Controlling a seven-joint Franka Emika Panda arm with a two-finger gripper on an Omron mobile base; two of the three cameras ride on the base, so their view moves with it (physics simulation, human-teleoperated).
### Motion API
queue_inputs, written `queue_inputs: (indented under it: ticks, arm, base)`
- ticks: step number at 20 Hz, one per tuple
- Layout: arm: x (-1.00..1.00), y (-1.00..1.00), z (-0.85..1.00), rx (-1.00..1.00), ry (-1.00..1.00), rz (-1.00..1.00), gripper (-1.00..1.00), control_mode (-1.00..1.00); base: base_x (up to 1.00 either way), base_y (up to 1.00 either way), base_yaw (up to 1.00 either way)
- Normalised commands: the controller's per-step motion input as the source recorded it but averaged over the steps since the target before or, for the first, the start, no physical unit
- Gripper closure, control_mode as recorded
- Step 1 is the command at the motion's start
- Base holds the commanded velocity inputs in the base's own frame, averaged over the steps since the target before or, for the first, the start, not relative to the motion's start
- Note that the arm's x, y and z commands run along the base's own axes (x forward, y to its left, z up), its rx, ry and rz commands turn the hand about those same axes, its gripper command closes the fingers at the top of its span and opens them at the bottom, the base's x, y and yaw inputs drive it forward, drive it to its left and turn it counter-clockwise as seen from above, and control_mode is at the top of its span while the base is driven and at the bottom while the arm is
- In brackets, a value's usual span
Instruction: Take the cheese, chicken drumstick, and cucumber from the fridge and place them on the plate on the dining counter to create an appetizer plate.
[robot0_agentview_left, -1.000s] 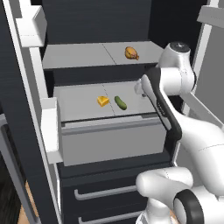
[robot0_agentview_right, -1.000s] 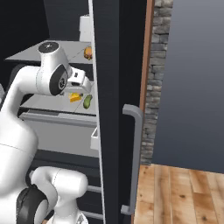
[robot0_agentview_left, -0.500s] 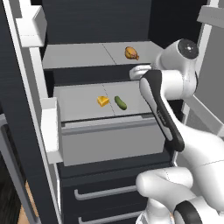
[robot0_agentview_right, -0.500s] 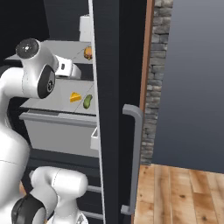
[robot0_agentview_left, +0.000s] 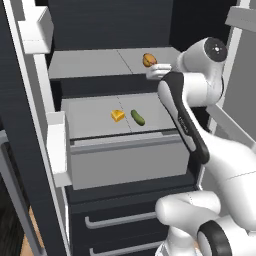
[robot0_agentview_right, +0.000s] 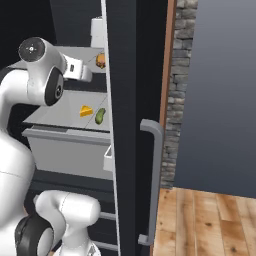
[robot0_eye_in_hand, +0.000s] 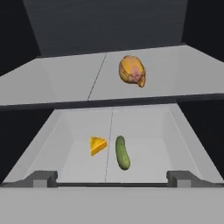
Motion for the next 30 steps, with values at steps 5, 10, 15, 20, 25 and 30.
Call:
queue_inputs:
  ticks: [5,10,15,20,25,30]
  arm:
    - [0.33,-0.03,0.01,0.0,0.0,-0.01,-1.0,-1.0]
    - [0.39,-0.1,0.0,-0.03,0.0,-0.05,-1.0,-1.0]
    - [0.5,-0.13,0.0,-0.09,0.02,-0.06,-1.0,-1.0]
    - [0.42,-0.01,0.0,-0.04,0.01,-0.01,-1.0,-1.0]
    - [0.37,-0.01,0.0,0.0,0.0,0.0,-1.0,-1.0]
    - [0.37,-0.16,0.0,0.0,0.0,0.0,-1.0,-1.0]
  base:
    - [0.0,0.0,0.0]
    - [0.0,0.0,0.0]
    - [0.0,0.0,0.0]
    - [0.0,0.0,0.0]
    - [0.0,0.0,0.0]
    - [0.0,0.0,0.0]
